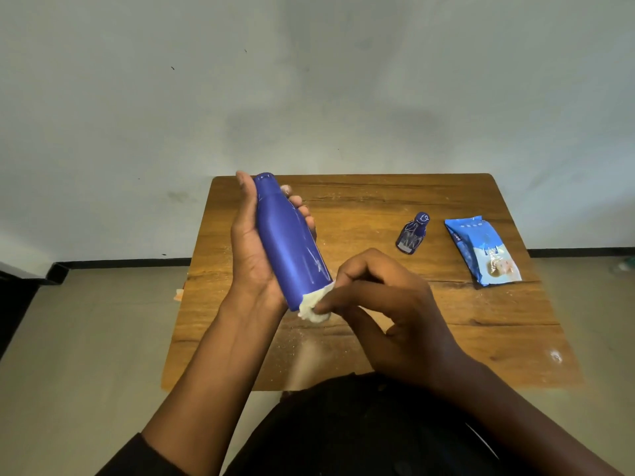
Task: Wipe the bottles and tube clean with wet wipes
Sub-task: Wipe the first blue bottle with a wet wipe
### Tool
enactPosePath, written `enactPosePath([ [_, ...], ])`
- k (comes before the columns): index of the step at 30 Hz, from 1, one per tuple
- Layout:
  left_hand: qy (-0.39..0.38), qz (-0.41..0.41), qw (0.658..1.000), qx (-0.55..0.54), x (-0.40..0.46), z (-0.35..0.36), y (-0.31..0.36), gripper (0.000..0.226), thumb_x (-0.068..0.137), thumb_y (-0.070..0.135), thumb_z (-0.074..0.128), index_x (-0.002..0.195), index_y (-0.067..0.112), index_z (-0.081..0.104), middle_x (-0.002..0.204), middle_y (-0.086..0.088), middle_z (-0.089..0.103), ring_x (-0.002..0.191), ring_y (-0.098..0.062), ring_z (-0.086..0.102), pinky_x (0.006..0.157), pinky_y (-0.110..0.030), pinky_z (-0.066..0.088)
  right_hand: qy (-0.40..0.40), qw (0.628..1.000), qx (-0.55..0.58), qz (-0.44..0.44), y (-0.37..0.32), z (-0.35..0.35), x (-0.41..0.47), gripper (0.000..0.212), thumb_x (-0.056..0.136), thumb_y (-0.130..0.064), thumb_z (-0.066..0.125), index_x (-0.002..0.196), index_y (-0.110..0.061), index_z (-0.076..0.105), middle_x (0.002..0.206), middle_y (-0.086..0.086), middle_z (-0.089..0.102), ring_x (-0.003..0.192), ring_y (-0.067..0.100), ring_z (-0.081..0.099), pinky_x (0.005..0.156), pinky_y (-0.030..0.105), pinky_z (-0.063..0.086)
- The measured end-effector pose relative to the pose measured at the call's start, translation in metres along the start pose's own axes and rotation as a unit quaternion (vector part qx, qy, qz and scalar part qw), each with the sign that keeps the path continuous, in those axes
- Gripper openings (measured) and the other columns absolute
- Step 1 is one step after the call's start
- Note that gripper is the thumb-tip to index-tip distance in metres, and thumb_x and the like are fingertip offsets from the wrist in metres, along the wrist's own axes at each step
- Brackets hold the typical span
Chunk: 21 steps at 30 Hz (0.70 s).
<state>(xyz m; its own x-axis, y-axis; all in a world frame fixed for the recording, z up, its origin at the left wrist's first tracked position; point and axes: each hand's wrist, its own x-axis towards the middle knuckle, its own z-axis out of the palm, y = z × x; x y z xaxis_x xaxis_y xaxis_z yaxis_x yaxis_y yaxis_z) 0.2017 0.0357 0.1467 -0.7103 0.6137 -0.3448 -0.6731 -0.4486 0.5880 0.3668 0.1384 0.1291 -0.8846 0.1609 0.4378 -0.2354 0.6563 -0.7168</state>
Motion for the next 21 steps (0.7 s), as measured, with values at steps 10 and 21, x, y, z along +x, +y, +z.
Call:
enactPosePath([
  [10,-0.039,-0.023,0.999,-0.023,-0.008,0.013,-0.003,0.055,0.096,0.072,0.047,0.088,0.021,0.064,0.075,0.006,0.064,0.065,-0.009,0.064,0.065,-0.022,0.055,0.087,0.994,0.049,0.036,-0.010,-0.003,0.024,0.019,0.091,-0.004,0.074,0.106,-0.012,0.080,0.101,0.002,0.068,0.095,0.018,0.066,0.074,0.032,0.054],
  [21,-0.057,-0.034,0.997,0.032,-0.019,0.025,-0.018,0.060,0.095,0.072,0.047,0.087,0.015,0.065,0.076,-0.001,0.060,0.063,-0.012,0.061,0.061,-0.024,0.054,0.122,0.992,-0.006,0.016,-0.013,-0.004,0.037,0.022,0.089,-0.004,0.077,0.108,-0.012,0.082,0.101,0.004,0.067,0.094,0.009,0.062,0.077,0.017,0.050],
])
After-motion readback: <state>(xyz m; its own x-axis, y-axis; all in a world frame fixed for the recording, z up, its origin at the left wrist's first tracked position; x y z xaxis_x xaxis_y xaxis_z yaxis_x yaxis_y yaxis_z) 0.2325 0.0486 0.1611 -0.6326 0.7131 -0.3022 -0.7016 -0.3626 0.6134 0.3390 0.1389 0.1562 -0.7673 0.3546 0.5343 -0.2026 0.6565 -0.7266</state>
